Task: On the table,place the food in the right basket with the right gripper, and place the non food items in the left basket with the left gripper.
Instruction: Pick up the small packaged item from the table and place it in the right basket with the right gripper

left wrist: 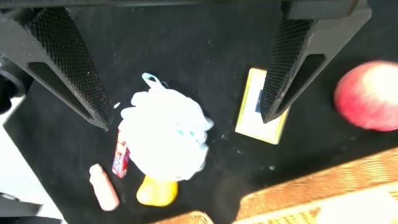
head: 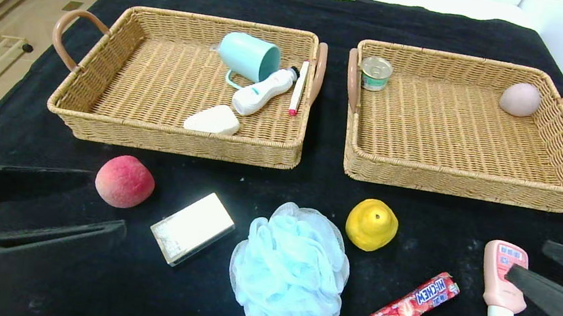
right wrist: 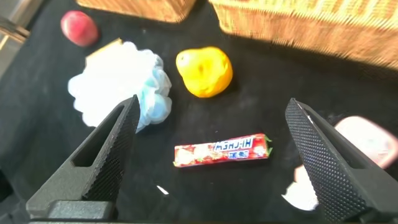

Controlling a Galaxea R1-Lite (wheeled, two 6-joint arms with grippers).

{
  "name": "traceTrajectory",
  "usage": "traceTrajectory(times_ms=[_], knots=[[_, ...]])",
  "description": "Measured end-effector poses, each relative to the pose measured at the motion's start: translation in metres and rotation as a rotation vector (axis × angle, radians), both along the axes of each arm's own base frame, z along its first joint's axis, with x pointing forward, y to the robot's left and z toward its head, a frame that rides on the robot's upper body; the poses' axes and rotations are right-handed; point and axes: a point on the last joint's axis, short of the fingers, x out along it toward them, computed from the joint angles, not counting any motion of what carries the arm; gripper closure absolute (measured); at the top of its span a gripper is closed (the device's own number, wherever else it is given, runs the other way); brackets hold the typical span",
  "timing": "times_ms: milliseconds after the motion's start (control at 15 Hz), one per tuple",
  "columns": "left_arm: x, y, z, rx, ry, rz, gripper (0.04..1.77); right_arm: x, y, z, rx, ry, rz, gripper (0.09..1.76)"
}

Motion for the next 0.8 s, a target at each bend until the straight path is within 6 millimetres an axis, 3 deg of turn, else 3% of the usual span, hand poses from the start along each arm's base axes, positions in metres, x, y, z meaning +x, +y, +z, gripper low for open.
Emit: traceTrajectory(times_ms=[400,800], knots=[[0.022,-0.011,-0.001,0.005,0.020,-0.028,0.09,0.018,0.020,-0.001,0.018,0.115,0.012,0.14],[0.025,-0.012,-0.006,0.012,0.041,-0.025,0.09,0.031,0.023,0.000,0.017,0.101,-0.032,0.14]])
